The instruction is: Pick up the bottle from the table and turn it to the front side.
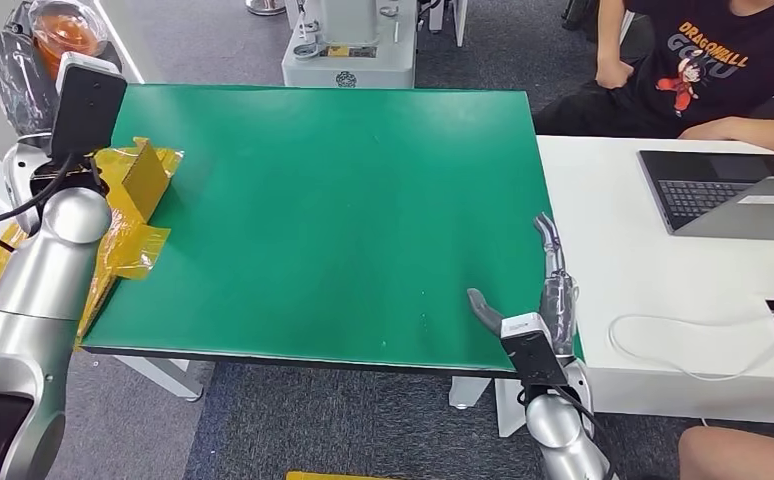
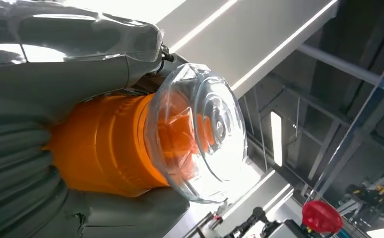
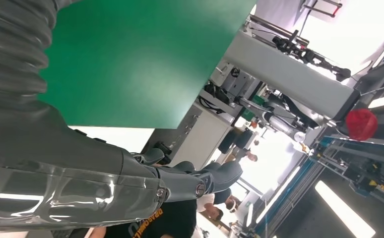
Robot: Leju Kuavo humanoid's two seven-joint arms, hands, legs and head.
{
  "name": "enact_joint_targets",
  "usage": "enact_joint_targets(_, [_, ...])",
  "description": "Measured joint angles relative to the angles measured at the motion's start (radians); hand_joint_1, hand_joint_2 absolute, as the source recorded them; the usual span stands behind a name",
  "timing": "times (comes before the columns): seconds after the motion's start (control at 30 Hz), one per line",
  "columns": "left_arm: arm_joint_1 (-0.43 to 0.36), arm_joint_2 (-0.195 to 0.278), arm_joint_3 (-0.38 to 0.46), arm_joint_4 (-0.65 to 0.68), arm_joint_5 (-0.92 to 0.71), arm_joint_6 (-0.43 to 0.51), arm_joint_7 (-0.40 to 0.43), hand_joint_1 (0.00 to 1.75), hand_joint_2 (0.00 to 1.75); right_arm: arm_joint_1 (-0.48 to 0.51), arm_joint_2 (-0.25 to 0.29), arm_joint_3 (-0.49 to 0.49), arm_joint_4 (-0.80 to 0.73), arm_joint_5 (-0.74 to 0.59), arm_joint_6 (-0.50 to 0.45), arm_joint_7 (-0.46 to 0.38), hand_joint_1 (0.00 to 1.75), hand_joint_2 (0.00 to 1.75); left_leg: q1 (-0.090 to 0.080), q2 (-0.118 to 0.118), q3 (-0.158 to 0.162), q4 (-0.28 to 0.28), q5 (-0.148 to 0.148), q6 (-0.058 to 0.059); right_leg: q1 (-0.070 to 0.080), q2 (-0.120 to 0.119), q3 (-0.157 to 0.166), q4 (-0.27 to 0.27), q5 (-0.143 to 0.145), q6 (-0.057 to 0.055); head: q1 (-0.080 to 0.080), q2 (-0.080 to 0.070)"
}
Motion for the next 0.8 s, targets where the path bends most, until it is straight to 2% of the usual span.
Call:
enact_joint_targets(0.1, [0.000,0.015,-0.006,0.001,-0.022,0.004,0.011,1.75,1.75,0.003,0.000,-0.002,-0.006,0.002,0.001,0.000,0.00,1.75,0.000,0.000,0.000,0.000,0.000,0.000,0.000,0.000,0.000,0.000,0.000,0.000,0.000,0.000])
enact_joint_targets(0.27, [-0.004,0.038,-0.035,0.014,-0.217,0.030,0.091,1.75,1.75,0.007,0.000,-0.007,-0.014,0.004,0.003,0.005,0.00,1.75,0.000,0.000,0.000,0.000,0.000,0.000,0.000,0.000,0.000,0.000,0.000,0.000,0.000,0.000])
enact_joint_targets(0.53, [-0.006,0.056,-0.074,0.034,-0.368,0.020,0.154,1.75,1.75,0.012,0.000,-0.012,-0.021,0.006,0.004,0.009,0.00,1.75,0.000,0.000,0.000,0.000,0.000,0.000,0.000,0.000,0.000,0.000,0.000,0.000,0.000,0.000])
enact_joint_targets(0.7, [-0.010,0.057,-0.087,0.043,-0.396,0.015,0.169,1.75,1.75,0.014,0.000,-0.015,-0.023,0.007,0.004,0.010,0.00,1.75,0.000,0.000,0.000,0.000,0.000,0.000,0.000,0.000,0.000,0.000,0.000,0.000,0.000,0.000])
enact_joint_targets(0.8, [-0.013,0.055,-0.091,0.048,-0.398,-0.028,0.169,1.75,1.75,0.017,0.000,-0.016,-0.027,0.007,0.004,0.011,0.00,1.75,0.000,0.000,0.000,0.000,0.000,0.000,0.000,0.000,0.000,0.000,0.000,0.000,0.000,0.000])
